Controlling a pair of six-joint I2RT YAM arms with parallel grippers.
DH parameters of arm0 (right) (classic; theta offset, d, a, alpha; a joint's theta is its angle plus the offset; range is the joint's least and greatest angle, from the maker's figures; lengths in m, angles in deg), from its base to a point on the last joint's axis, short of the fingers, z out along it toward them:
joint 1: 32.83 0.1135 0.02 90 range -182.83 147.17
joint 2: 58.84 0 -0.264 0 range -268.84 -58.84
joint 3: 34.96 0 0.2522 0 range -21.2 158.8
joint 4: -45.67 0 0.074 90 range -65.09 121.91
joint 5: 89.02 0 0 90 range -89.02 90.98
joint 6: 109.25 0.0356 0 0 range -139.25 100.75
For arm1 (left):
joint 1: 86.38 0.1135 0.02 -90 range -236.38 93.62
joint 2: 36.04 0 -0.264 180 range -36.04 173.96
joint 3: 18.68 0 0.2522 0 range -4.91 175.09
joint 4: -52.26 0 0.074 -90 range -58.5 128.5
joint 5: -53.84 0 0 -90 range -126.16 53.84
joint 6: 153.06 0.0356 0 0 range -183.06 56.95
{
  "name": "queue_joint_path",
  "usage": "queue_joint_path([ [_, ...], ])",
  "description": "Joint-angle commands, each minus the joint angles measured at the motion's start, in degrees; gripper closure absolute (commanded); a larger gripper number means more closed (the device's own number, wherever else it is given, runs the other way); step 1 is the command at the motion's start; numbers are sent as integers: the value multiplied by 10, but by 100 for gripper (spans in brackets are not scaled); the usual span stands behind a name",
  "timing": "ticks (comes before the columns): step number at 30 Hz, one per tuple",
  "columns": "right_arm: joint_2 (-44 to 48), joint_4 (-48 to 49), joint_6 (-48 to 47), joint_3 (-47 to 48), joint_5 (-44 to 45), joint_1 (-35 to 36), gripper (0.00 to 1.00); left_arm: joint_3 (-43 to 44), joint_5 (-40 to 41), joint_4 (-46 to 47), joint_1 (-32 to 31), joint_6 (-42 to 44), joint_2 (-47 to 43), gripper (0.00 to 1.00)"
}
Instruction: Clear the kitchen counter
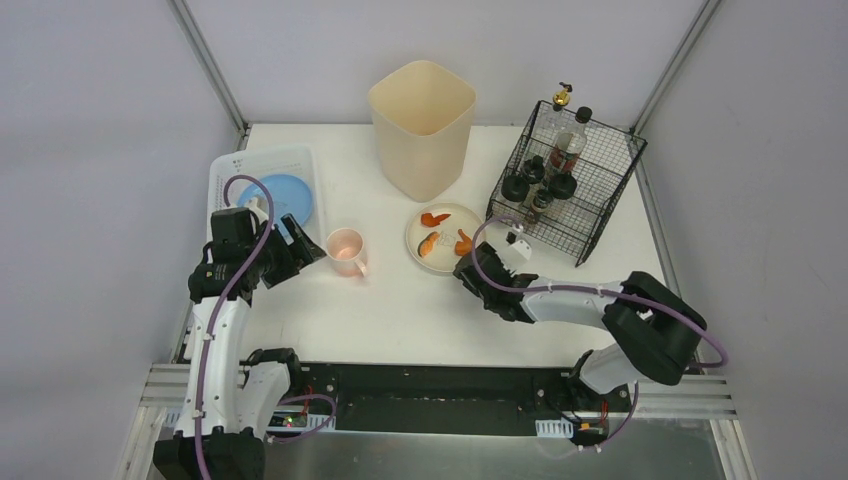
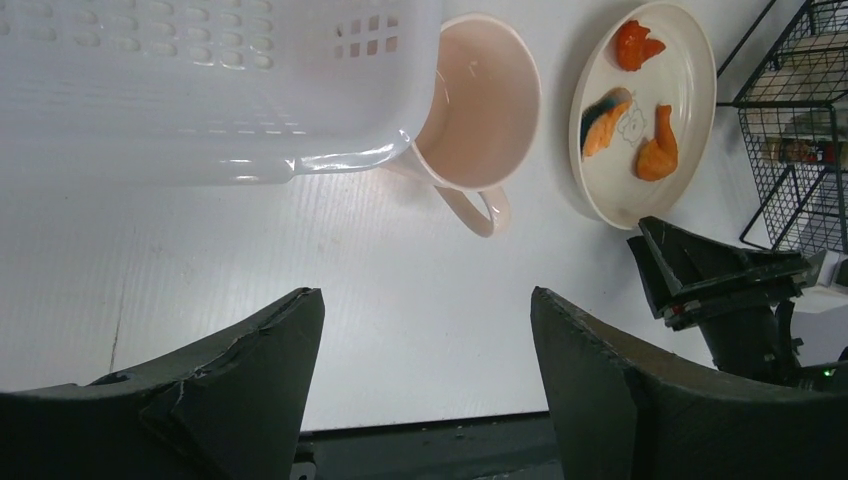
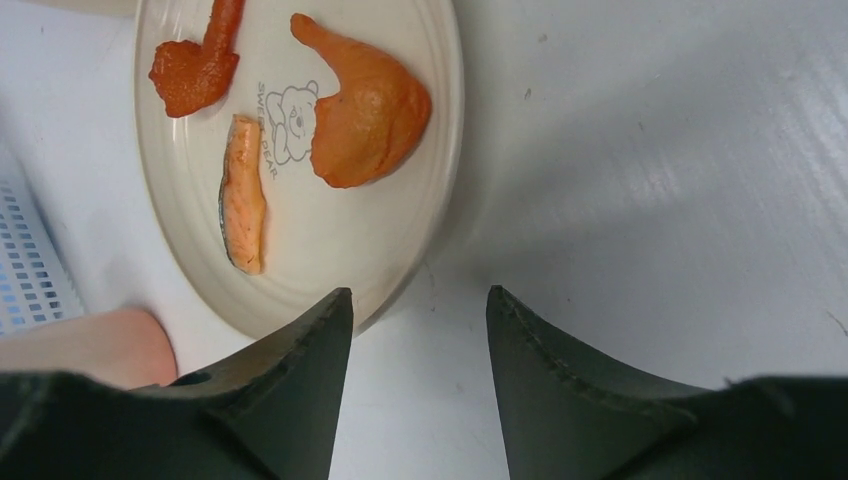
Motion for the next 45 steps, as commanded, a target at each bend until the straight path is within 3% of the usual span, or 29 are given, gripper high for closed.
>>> queue_joint_path([
  [1, -30, 51, 41, 14, 24, -2, 46, -7, -18, -7, -4, 22, -2, 23],
  [11, -74, 82, 48, 14, 34, -2, 57, -23, -13, 2, -8, 11, -37, 23],
  [23, -61, 80, 49, -2, 31, -2, 100, -24, -15, 3, -12, 11, -36, 22],
  [32, -17, 1, 2, 28, -1, -2, 100, -26, -13, 3, -13, 10, -42, 22],
  [45, 42, -238, -168, 181, -172, -33, 100, -28, 0, 3, -27, 9, -54, 22],
])
